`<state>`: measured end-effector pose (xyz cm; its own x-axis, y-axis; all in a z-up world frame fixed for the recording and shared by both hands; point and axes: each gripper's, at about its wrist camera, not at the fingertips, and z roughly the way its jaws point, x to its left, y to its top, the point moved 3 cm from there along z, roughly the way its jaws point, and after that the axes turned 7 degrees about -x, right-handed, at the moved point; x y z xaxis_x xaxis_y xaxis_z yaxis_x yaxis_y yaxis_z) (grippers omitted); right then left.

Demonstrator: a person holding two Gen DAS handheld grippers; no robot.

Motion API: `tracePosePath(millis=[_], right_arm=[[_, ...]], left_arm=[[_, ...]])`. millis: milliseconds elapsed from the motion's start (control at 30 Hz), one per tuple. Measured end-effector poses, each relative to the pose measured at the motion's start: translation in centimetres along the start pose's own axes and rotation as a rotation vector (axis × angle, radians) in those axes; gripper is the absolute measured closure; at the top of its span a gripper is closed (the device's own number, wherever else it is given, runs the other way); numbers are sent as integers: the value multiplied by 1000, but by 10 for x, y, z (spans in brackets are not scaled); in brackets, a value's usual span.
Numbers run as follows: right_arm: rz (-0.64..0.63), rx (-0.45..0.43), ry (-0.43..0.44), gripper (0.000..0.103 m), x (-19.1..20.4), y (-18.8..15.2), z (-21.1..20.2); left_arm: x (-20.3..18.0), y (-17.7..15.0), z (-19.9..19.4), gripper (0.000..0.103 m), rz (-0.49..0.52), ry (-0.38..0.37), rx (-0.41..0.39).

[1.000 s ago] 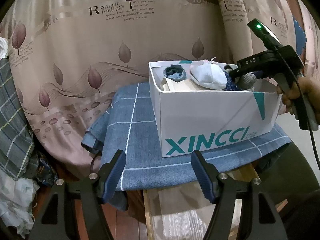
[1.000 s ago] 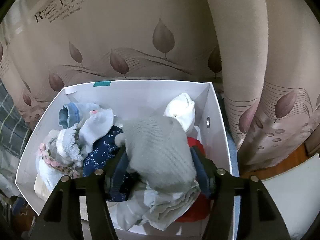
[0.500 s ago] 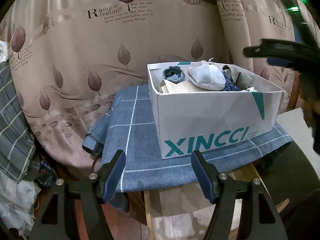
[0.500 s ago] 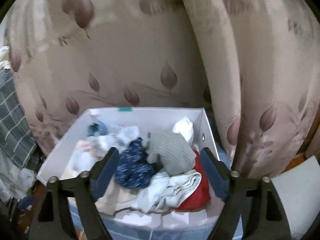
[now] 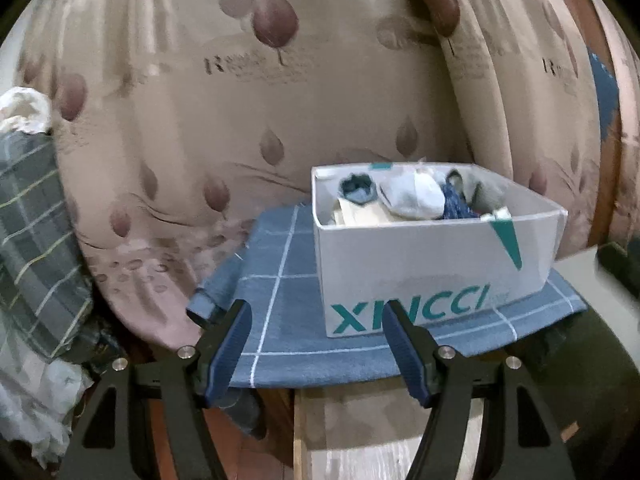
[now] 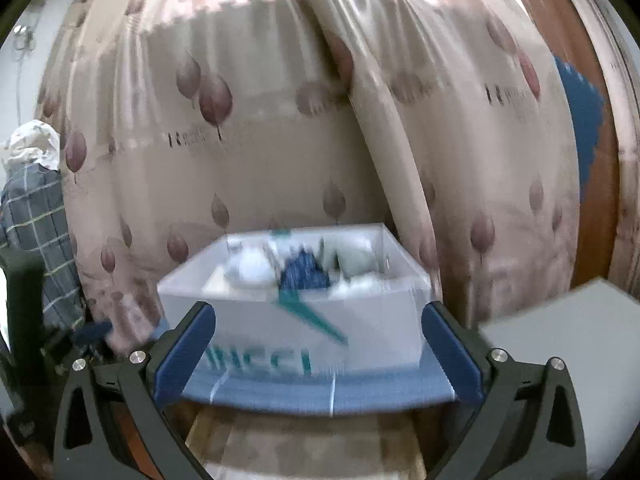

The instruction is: Take underwear out of drawer

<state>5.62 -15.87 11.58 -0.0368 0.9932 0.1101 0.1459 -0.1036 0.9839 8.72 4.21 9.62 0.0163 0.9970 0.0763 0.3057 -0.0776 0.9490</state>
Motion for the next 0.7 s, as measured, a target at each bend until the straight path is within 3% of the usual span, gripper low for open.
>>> tracePosePath(millis=[133,267,400,700], right_arm=[[-61,8,-6,1,3,-14,-13],[-81,37,-13,1,3,-23,-19],[-115,50,-2,1,9,-31,-22],[-133,58,29,1,15,-36,-23]], left_arm=[[-4,-5,-19,26,-48,-59,-16],[-11,-12,-29,26,-53,-129,6],[-22,-15,-39,26,5,-96,-7],[-21,-26,-46,26,3,-49,23]])
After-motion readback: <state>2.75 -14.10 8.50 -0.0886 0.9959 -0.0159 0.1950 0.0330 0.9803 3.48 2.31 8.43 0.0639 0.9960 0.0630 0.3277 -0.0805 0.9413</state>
